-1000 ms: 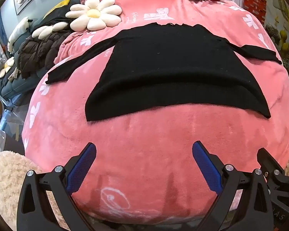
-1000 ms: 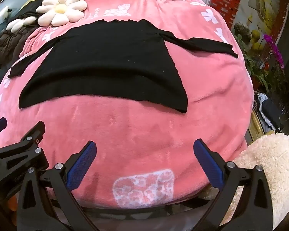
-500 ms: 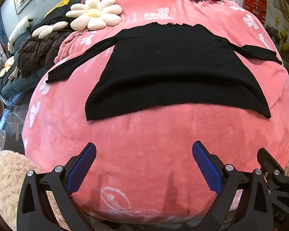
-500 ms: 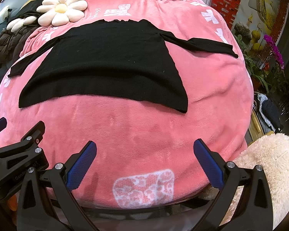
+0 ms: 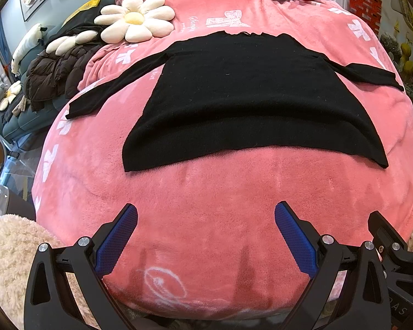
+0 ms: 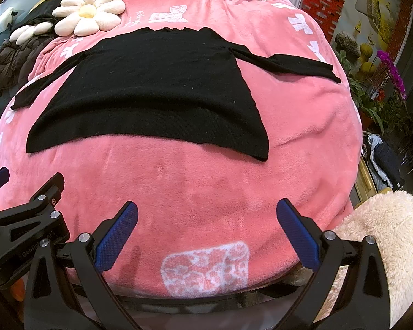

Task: Fold small clothes

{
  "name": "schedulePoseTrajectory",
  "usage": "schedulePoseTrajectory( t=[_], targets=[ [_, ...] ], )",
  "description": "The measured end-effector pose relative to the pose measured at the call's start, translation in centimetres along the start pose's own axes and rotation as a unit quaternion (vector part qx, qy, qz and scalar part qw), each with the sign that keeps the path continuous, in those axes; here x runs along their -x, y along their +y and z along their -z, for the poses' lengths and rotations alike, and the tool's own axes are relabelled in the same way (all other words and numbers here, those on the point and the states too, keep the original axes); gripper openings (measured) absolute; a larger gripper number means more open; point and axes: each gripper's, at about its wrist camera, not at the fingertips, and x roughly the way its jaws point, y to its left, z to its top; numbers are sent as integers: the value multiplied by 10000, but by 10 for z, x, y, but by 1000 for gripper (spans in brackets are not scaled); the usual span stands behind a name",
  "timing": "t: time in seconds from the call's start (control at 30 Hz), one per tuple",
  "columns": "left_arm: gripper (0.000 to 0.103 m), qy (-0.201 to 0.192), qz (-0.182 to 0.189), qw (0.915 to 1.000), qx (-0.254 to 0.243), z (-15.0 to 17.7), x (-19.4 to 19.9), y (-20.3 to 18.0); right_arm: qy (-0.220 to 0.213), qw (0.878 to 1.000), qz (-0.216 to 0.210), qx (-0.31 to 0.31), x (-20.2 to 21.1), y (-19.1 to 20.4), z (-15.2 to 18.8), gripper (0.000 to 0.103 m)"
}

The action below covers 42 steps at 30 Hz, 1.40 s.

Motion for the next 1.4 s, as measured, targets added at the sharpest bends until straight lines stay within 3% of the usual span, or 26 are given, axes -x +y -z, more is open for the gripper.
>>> schedulePoseTrajectory(
  t=[1.4],
  targets=[
    [97, 39, -28, 10000, 13, 4, -4, 5, 60, 10000, -10, -1, -4, 2, 1, 98]
  ],
)
